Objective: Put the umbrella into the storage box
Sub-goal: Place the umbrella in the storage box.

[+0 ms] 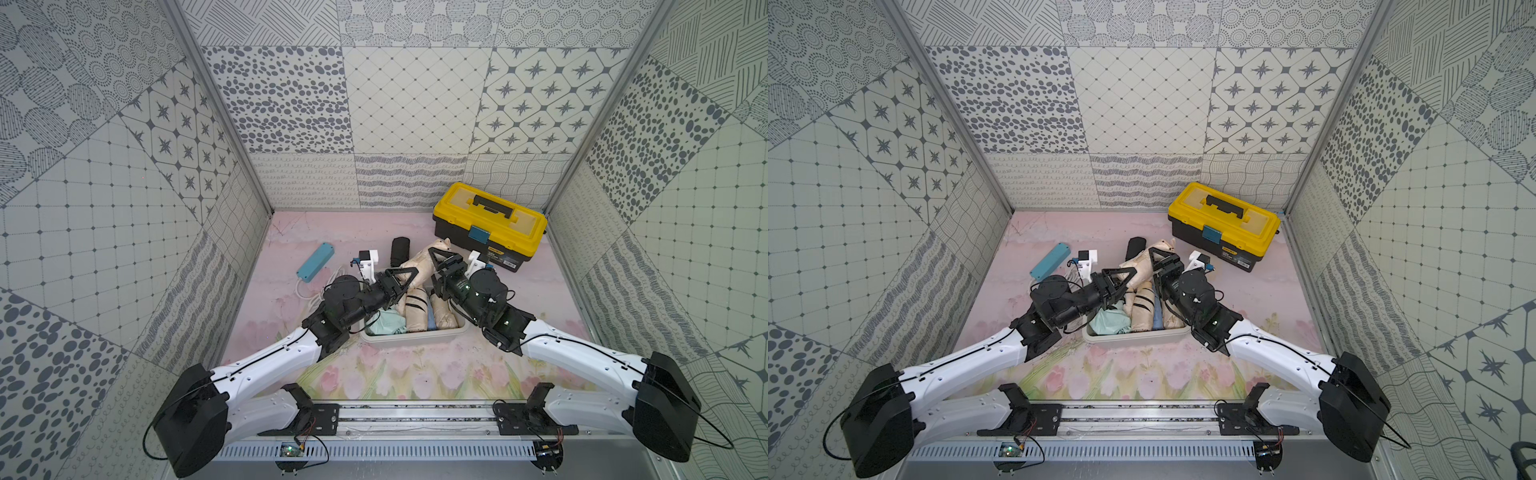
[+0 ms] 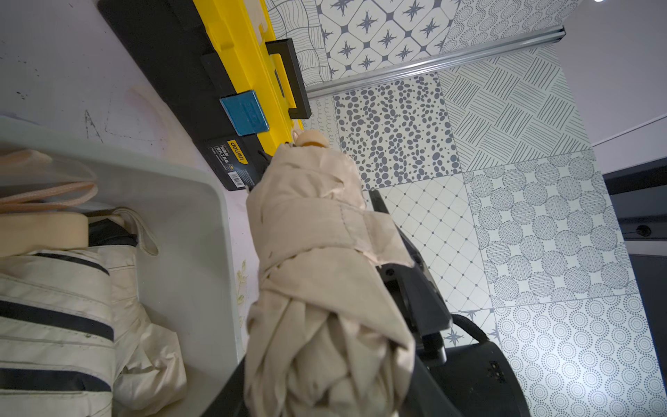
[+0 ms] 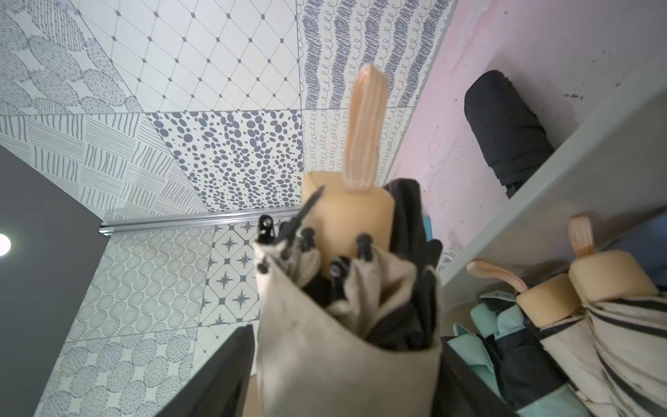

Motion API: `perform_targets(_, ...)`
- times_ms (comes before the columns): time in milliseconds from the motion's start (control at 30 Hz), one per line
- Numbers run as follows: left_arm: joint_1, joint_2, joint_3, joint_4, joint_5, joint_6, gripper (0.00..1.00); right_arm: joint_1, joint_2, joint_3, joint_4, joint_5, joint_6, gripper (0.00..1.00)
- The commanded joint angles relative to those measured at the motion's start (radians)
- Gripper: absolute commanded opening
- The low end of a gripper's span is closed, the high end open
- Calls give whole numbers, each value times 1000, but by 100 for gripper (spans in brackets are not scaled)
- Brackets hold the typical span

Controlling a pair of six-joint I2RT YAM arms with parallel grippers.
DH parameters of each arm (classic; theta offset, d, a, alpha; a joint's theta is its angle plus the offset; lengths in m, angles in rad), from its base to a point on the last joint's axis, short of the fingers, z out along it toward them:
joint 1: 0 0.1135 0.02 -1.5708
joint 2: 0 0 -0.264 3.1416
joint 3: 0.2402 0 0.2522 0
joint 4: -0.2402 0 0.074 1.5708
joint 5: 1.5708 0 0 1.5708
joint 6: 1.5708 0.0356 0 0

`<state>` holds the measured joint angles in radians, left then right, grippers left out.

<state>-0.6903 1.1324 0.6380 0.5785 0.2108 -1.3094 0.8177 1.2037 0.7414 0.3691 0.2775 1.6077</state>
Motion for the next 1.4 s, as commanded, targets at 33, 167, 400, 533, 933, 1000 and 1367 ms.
perform_targets(33, -2, -21, -6, 138, 96, 29, 0, -7, 23, 38, 45, -4, 8, 75)
perform_targets(167, -2, -29, -16, 137, 90, 29, 0, -7, 28, 40, 58, -3, 12, 53)
perform_targets(400, -2, -71, -61, 136, 75, 27, 57, -9, -26, 46, -74, -4, -79, 34)
perform_targets(533, -2, -144, -87, 62, 33, 42, 89, -48, -115, 50, -267, -34, -194, 28)
perform_targets(933, 12, -447, 12, -710, -224, 228, 90, -138, -65, 366, -1022, -205, -794, 19)
perform_targets(1000, 21, -463, 41, -844, -278, 211, 86, -137, -8, 438, -1106, -209, -860, 19)
perform_targets(1367, 120, -359, 161, -1212, -249, 208, 76, -136, 237, 654, -1296, -207, -1031, 23)
